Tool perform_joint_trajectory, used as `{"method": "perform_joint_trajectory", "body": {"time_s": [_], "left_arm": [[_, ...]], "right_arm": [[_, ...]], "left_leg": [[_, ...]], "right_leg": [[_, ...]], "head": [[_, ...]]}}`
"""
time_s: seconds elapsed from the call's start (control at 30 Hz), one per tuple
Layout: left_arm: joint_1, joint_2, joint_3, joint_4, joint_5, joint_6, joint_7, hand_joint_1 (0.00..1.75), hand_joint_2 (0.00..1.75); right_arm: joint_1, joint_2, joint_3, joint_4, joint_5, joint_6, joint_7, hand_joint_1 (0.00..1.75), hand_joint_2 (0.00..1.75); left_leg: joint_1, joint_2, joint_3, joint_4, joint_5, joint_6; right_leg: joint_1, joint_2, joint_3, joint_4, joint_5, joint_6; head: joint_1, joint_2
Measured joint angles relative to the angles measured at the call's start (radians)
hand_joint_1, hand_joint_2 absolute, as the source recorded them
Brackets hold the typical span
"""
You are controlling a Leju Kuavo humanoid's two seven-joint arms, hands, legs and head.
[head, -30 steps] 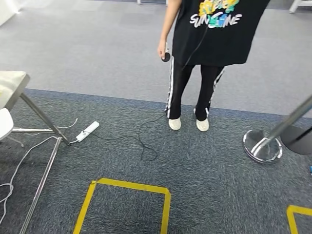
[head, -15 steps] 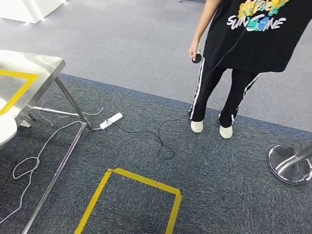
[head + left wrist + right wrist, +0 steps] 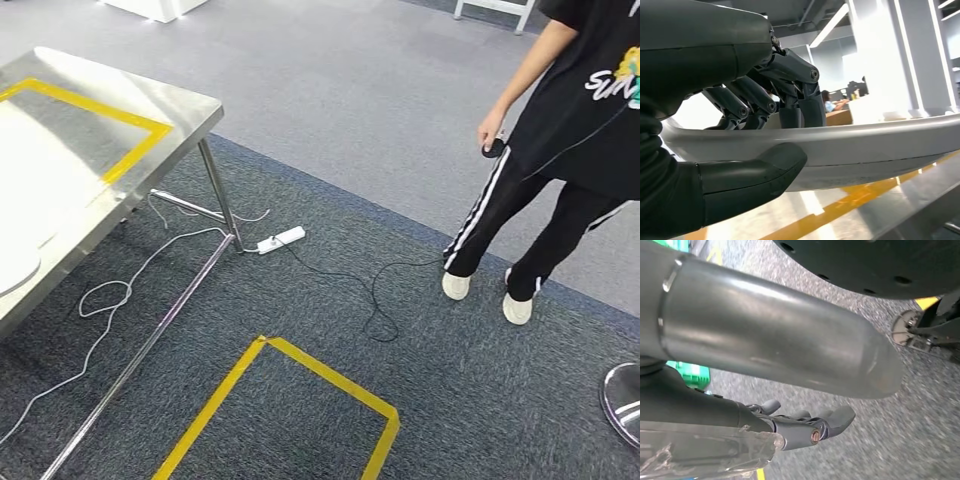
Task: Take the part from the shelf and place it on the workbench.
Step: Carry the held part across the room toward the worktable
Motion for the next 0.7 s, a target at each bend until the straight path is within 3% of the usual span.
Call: {"method": "perform_joint_trajectory", "body": {"time_s": [0.07, 0.1, 0.13, 0.17, 0.2, 0.27, 0.33, 0.4, 0.43, 0.5, 0.53, 0.6, 0.63, 0.7], "left_arm": [[-0.001, 0.001, 0.000, 0.000, 0.001, 0.000, 0.001, 1.75, 1.75], [-0.001, 0.002, 0.000, 0.000, 0.002, 0.000, 0.002, 1.75, 1.75], [-0.001, 0.002, -0.001, 0.000, 0.004, 0.000, 0.004, 1.75, 1.75], [0.000, 0.004, -0.001, 0.000, 0.006, -0.001, 0.006, 1.75, 1.75], [0.002, 0.005, -0.001, 0.000, 0.007, -0.001, 0.008, 1.75, 1.75], [0.002, 0.008, 0.000, 0.000, 0.009, -0.001, 0.010, 1.75, 1.75], [-0.003, 0.009, -0.003, 0.000, 0.010, -0.001, 0.011, 1.75, 1.75], [-0.004, 0.005, -0.008, 0.000, 0.010, -0.002, 0.011, 1.75, 1.75], [-0.004, 0.004, -0.011, 0.001, 0.011, -0.002, 0.011, 1.75, 1.75], [-0.004, 0.003, -0.015, 0.001, 0.012, -0.002, 0.012, 1.75, 1.75], [-0.005, 0.003, -0.017, 0.001, 0.013, -0.002, 0.013, 1.75, 1.75], [-0.009, 0.003, -0.021, 0.001, 0.014, -0.001, 0.014, 1.75, 1.75], [-0.009, 0.003, -0.023, 0.001, 0.014, -0.001, 0.014, 1.75, 1.75], [-0.006, 0.003, -0.026, 0.001, 0.015, -0.001, 0.014, 1.75, 1.75]], "right_arm": [[-0.002, -0.001, 0.000, 0.000, 0.000, 0.000, 0.000, 0.00, 0.00], [-0.002, -0.001, 0.000, 0.000, 0.000, 0.000, 0.000, 0.00, 0.00], [-0.002, -0.001, 0.000, 0.000, 0.000, 0.000, 0.000, 0.00, 0.00], [-0.002, -0.001, 0.000, 0.000, 0.000, 0.001, 0.000, 0.00, 0.00], [-0.002, -0.002, 0.000, 0.000, 0.000, 0.001, 0.000, 0.00, 0.00], [-0.003, -0.002, -0.001, 0.000, 0.000, 0.001, -0.001, 0.00, 0.00], [-0.002, -0.003, -0.001, -0.001, 0.000, 0.001, -0.001, 0.00, 0.00], [0.000, -0.003, -0.002, 0.000, 0.000, 0.001, -0.001, 0.00, 0.00], [0.000, -0.003, -0.003, 0.000, 0.000, 0.001, 0.000, 0.00, 0.00], [-0.001, -0.003, -0.004, 0.000, 0.000, 0.001, 0.000, 0.00, 0.00], [-0.002, -0.004, -0.004, -0.001, 0.000, 0.001, 0.000, 0.00, 0.00], [-0.002, -0.006, -0.005, -0.001, 0.000, 0.000, 0.000, 0.00, 0.00], [-0.003, -0.006, -0.005, -0.001, 0.000, 0.000, 0.000, 0.00, 0.00], [-0.005, -0.007, -0.005, -0.001, 0.000, 0.000, 0.000, 0.00, 0.00]], "left_leg": [[0.001, -0.026, -0.003, 0.003, 0.000, -0.008], [0.003, -0.039, -0.007, 0.003, 0.002, -0.014], [0.004, -0.052, -0.011, 0.002, 0.006, -0.021], [0.007, -0.065, -0.015, 0.000, 0.010, -0.027], [0.008, -0.061, -0.018, 0.000, 0.010, -0.032], [0.004, -0.005, -0.039, 0.038, -0.016, -0.041], [0.002, 0.060, -0.096, 0.157, -0.080, -0.048], [0.006, 0.074, -0.150, 0.272, -0.122, -0.054], [0.008, 0.076, -0.153, 0.281, -0.115, -0.056], [0.010, 0.093, -0.100, 0.187, -0.058, -0.060], [0.010, 0.123, -0.059, 0.114, -0.031, -0.063], [0.006, 0.161, -0.006, 0.018, -0.006, -0.057], [0.004, 0.166, 0.001, 0.003, -0.007, -0.050], [0.002, 0.137, -0.001, 0.001, -0.007, -0.033]], "right_leg": [[-0.007, 0.054, 0.057, -0.125, 0.048, -0.001], [-0.009, 0.071, 0.071, -0.153, 0.054, 0.000], [-0.009, 0.072, 0.076, -0.160, 0.051, -0.001], [-0.008, 0.057, 0.079, -0.161, 0.054, -0.004], [-0.008, 0.043, 0.080, -0.164, 0.056, -0.010], [-0.009, 0.015, 0.083, -0.172, 0.060, -0.023], [-0.006, -0.015, 0.083, -0.175, 0.060, -0.031], [-0.005, -0.047, 0.083, -0.175, 0.058, -0.033], [-0.005, -0.062, 0.083, -0.175, 0.057, -0.033], [-0.007, -0.090, 0.086, -0.175, 0.053, -0.028], [-0.005, -0.103, 0.089, -0.174, 0.050, -0.024], [0.002, -0.125, 0.097, -0.173, 0.042, -0.012], [0.005, -0.137, 0.102, -0.175, 0.039, -0.006], [0.005, -0.154, 0.110, -0.179, 0.034, 0.004]], "head": [[0.000, 0.000], [0.000, 0.000], [-0.001, 0.000], [-0.001, 0.000], [-0.002, 0.000], [-0.004, 0.000], [-0.006, 0.000], [-0.007, 0.000], [-0.006, 0.000], [-0.007, 0.000], [-0.007, 0.000], [-0.006, 0.000], [-0.005, 0.000], [-0.003, 0.000]]}}
